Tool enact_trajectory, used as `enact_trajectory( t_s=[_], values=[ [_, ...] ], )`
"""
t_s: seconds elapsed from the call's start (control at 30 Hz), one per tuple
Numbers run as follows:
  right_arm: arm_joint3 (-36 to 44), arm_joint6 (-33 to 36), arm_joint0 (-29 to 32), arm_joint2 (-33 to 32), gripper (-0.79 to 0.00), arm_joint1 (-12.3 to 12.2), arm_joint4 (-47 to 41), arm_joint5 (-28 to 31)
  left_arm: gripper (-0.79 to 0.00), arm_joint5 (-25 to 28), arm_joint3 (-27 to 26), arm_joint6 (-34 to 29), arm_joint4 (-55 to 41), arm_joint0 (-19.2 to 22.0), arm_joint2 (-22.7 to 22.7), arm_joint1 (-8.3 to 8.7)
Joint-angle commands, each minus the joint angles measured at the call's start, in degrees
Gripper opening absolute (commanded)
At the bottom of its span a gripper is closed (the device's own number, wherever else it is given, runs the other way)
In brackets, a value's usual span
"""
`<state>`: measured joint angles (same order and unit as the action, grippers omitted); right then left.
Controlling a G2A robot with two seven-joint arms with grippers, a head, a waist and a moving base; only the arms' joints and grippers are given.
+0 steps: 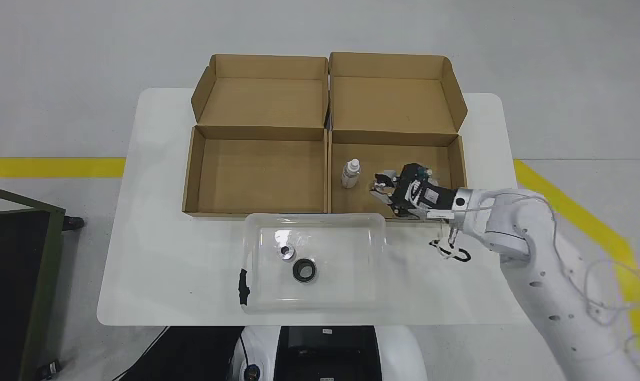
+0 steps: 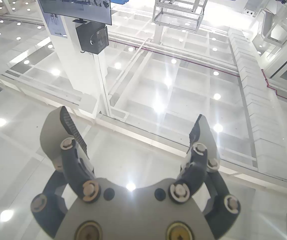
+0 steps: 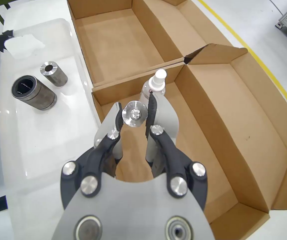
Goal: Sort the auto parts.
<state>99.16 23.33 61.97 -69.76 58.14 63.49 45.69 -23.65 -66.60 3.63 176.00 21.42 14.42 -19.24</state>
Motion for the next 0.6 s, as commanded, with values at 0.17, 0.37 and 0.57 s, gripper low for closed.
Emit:
enact_trajectory(
  t_s=[0.17,0.37,0.57],
  values=[
    [-5.0,2.9,-4.4,3.4,-0.785,0.7,1.4,-2.1,0.000,0.0,0.0,0.0,0.0,0.0,0.0,0.00],
    [-10.9,3.2,-8.2,6.6,-0.785,1.5,1.4,-2.5,0.000,0.0,0.0,0.0,0.0,0.0,0.0,0.00],
    [-15.3,4.6,-11.4,9.5,-0.785,2.3,2.8,-2.6,0.000,0.0,0.0,0.0,0.0,0.0,0.0,0.00]
  ],
)
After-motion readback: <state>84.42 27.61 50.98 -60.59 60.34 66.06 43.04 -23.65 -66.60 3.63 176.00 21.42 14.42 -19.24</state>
